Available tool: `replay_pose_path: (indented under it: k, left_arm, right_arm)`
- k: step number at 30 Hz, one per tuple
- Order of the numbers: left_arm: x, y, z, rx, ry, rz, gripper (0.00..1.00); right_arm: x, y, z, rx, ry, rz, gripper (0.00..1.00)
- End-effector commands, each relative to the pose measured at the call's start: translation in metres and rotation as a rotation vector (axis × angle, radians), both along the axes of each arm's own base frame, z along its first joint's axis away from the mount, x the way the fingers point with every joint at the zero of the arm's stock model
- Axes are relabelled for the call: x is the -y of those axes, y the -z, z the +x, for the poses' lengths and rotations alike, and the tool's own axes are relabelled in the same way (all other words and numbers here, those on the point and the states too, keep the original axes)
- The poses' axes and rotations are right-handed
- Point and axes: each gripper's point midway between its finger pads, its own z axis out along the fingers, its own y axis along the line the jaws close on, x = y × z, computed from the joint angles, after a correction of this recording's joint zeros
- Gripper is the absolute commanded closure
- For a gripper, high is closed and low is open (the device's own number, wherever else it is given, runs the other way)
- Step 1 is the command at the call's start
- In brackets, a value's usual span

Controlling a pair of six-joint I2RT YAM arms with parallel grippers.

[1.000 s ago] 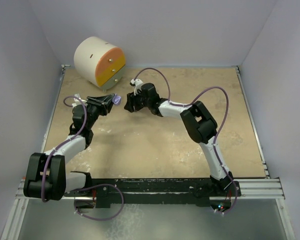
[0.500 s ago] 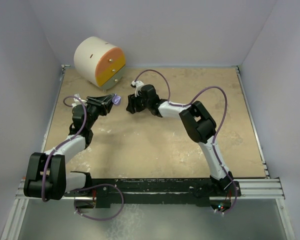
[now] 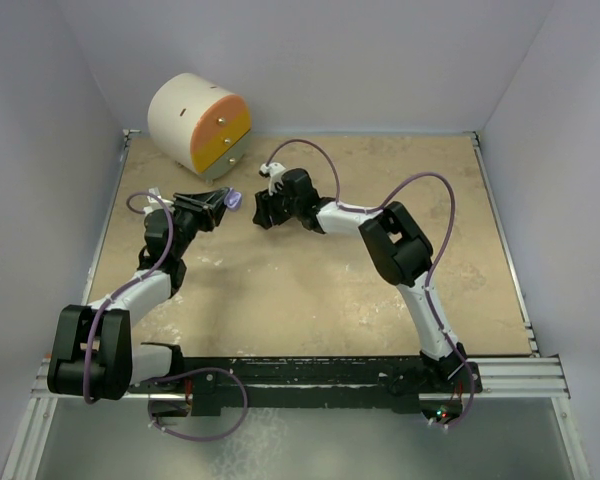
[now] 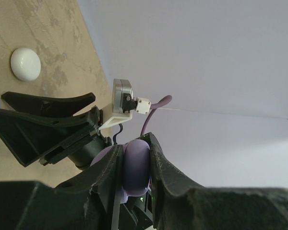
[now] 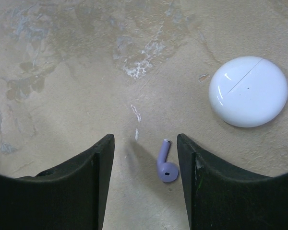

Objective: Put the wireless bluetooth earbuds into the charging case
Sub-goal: Adjust the earbud at the center of the board.

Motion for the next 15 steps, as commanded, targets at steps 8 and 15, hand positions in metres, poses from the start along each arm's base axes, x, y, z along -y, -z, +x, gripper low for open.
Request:
replay_pose_path:
  k: [8,15]
  left_arm:
    - [-0.004,-0.024,-0.001,0.07,-0.013,-0.006,1.0]
    - [-0.005,-0.024,-0.002,0.069,-0.015,-0.007,1.0]
  right_arm:
    - [0.003,0.033,-0.045,-0.085,-0.224,-0.105,0.44]
    - [0.019,0.054,-0.062,-0.103,-0.306,-0.208,0.46]
